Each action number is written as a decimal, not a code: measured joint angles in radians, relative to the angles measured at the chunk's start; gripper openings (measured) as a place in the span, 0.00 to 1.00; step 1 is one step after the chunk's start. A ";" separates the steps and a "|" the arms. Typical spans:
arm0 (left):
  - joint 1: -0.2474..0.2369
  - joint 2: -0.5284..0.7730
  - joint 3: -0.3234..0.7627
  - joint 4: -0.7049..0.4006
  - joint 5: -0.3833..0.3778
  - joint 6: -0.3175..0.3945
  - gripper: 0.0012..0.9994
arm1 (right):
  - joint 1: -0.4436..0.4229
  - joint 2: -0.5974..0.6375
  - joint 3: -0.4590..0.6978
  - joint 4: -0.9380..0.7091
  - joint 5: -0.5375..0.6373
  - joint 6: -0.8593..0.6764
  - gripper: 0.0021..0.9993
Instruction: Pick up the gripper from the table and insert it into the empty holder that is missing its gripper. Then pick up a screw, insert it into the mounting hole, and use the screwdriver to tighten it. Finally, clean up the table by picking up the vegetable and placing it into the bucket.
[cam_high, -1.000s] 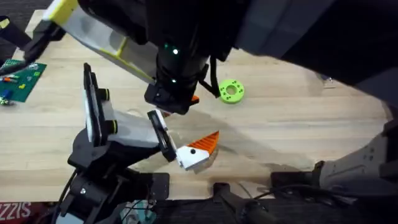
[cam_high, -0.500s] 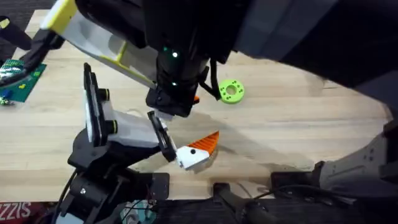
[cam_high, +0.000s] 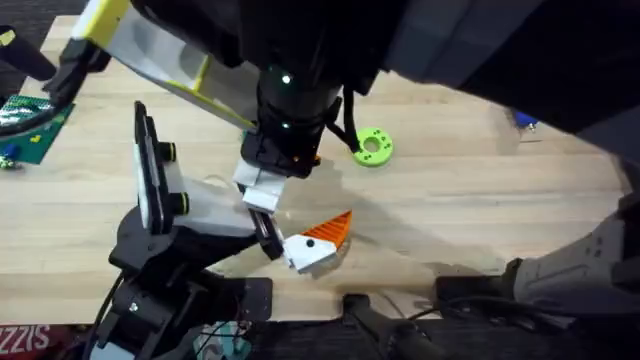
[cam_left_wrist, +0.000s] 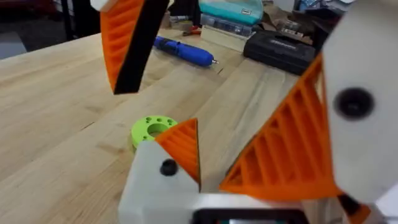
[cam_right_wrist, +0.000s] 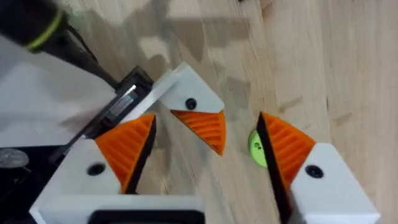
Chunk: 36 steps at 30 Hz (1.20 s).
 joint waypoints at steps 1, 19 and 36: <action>0.000 0.000 0.000 0.000 0.000 0.000 0.98 | 0.000 0.000 0.000 0.000 0.000 0.000 0.99; 0.000 0.000 0.000 0.000 0.000 0.001 0.98 | 0.011 0.002 0.081 0.002 -0.022 0.005 0.99; 0.000 0.000 0.000 0.000 0.000 0.001 0.98 | -0.036 0.000 0.130 -0.019 -0.029 0.017 0.99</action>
